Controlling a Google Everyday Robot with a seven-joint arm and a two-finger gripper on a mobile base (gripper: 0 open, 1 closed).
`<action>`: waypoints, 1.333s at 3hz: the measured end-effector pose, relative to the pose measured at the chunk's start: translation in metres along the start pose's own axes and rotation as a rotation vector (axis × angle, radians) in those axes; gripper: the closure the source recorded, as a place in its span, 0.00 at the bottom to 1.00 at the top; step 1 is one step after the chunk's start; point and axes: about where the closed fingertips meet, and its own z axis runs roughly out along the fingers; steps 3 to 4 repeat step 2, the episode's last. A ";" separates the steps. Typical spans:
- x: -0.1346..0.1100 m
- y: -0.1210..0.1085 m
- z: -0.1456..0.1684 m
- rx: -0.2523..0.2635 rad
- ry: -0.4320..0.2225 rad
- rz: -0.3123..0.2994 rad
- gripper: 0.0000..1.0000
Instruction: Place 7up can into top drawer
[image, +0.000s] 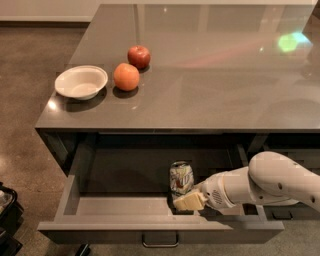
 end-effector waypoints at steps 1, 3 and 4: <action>0.000 0.000 0.000 0.000 0.000 0.000 0.00; 0.000 0.000 0.000 0.000 0.000 0.000 0.00; 0.000 0.000 0.000 0.000 0.000 0.000 0.00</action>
Offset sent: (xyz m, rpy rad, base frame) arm 0.0000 0.0000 0.0000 0.0000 0.0000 0.0000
